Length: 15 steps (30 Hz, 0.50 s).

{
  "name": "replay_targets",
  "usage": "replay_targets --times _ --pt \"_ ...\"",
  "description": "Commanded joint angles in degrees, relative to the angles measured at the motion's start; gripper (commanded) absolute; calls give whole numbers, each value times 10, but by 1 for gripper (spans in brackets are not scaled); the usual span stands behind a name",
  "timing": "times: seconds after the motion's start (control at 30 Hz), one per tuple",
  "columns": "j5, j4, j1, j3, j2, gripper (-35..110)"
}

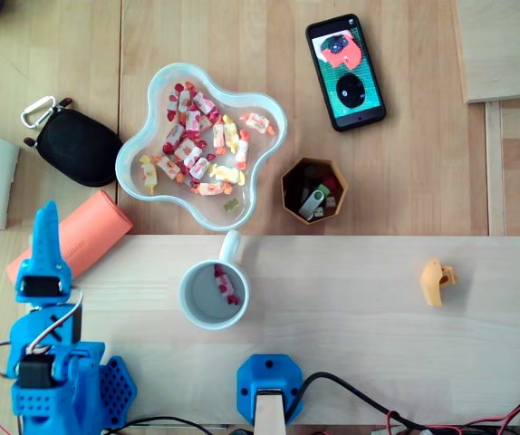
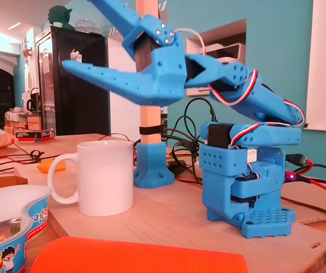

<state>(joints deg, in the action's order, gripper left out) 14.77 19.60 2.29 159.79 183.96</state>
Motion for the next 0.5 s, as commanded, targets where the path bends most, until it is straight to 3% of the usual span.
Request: replay_targets --times 0.0,0.2,0.47 --pt "11 104 0 -102 1 47" --pt "11 256 0 -221 -1 47" --pt "11 376 0 -343 -23 47"
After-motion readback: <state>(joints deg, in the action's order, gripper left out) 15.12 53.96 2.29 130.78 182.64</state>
